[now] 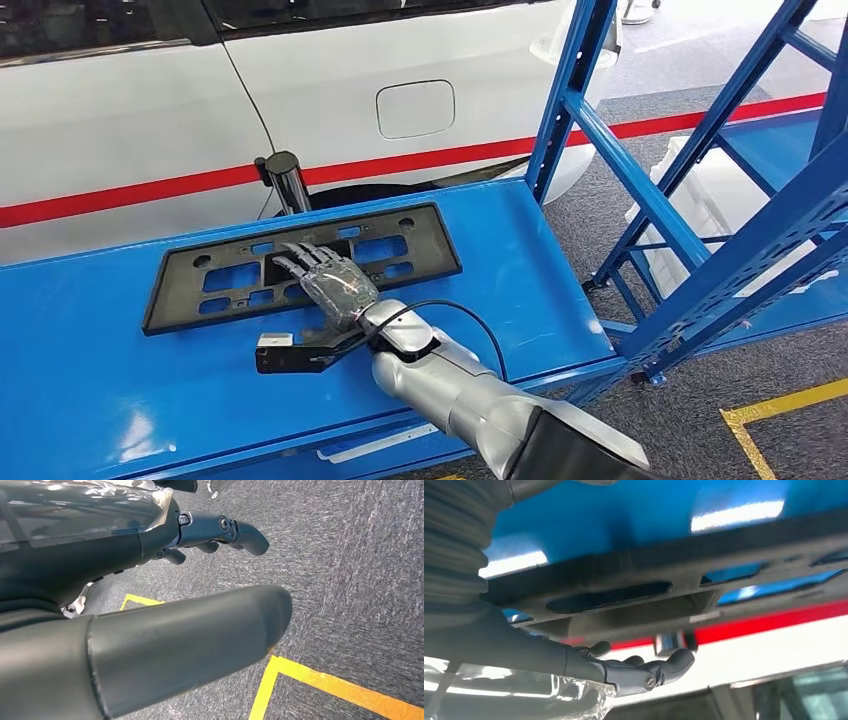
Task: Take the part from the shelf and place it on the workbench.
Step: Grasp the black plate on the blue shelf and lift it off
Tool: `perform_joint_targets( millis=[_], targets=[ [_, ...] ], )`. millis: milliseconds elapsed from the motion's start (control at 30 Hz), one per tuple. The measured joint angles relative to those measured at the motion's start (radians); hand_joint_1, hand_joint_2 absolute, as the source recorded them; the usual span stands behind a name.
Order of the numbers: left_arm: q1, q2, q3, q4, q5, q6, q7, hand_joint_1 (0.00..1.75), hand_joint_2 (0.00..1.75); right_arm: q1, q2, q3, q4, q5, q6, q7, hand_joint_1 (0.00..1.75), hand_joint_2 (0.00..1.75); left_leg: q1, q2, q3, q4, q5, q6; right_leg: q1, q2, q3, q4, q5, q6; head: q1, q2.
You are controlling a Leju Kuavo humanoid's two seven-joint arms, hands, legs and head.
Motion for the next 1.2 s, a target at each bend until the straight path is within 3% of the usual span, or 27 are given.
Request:
perform_joint_targets(
  millis=[367, 400, 500, 533, 1200],
  targets=[
    [0.0, -0.011, 0.0, 0.0, -0.023, 0.012, 0.011, 0.0, 0.0, -0.038, 0.027, 0.0, 0.093, 0.226, -0.229, 0.153, 0.0, 1.75, 0.0, 0.0, 0.002, 0.0, 0.001, 0.0, 0.0, 0.0, 0.003, 0.0, 0.0, 0.0, 0.0, 0.0],
    [0.0, -0.012, 0.0, 0.0, -0.027, 0.012, 0.011, 0.0, 0.0, -0.038, 0.027, -0.001, 0.095, 0.244, -0.235, 0.162, 0.14, 1.75, 0.0, 0.0, 0.002, 0.0, 0.001, 0.0, 0.0, 0.0, 0.003, 0.0, 0.0, 0.0, 0.0, 0.0],
    [0.0, -0.012, 0.0, 0.0, -0.031, 0.012, 0.01, 0.0, 0.0, -0.039, 0.026, -0.007, 0.098, 0.287, -0.24, 0.184, 1.4, 1.75, 0.0, 0.0, 0.002, 0.0, 0.0, 0.0, 0.0, 0.0, 0.002, 0.0, 0.0, 0.0, 0.0, 0.0],
    [0.0, -0.012, 0.0, 0.0, -0.033, 0.012, 0.009, 0.0, 0.0, -0.039, 0.025, -0.011, 0.098, 0.306, -0.24, 0.191, 1.7, 1.75, 0.0, 0.0, 0.001, 0.0, 0.0, 0.0, 0.0, 0.0, 0.002, 0.0, 0.0, 0.0, 0.0, 0.0],
    [0.0, -0.012, 0.0, 0.0, -0.044, 0.012, 0.003, 0.0, 0.0, -0.037, 0.019, -0.061, 0.102, 0.36, -0.24, 0.204, 1.75, 1.75, 0.001, 0.0, -0.001, 0.0, 0.0, 0.0, 0.0, 0.0, 0.001, 0.0, 0.0, -0.001, 0.0, 0.0]
  ],
)
